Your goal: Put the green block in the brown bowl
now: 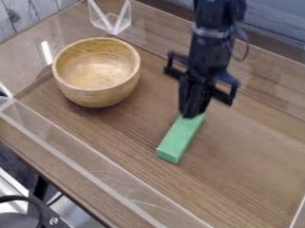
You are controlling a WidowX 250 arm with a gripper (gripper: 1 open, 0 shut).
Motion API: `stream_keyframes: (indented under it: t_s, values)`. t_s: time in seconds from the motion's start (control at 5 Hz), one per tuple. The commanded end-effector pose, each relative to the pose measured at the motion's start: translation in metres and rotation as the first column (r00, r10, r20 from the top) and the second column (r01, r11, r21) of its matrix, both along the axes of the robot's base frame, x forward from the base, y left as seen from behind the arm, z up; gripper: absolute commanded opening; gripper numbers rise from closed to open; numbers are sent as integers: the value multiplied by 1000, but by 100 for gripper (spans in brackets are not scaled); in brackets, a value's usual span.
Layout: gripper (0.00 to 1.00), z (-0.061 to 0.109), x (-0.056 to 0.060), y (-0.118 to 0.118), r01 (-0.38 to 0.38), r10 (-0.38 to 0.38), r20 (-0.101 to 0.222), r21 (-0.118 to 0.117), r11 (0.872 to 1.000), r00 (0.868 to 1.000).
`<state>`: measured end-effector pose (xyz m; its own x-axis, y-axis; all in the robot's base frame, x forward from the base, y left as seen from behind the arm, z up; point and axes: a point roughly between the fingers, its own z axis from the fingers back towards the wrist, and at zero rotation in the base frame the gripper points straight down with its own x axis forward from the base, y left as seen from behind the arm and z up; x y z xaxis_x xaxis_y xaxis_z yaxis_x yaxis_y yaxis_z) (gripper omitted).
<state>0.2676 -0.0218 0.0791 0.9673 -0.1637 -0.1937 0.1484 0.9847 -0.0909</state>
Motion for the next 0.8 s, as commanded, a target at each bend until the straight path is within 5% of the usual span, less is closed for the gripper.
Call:
stream_keyframes:
  t_s: [0.0, 0.2, 0.6]
  values:
    - [0, 44, 13, 5, -10, 10, 93, -1, 1000, 996]
    - [100, 33, 13, 5, -7, 8, 97, -3, 1000, 995]
    - [100, 19, 12, 5, 1, -1, 86, -2, 1000, 996]
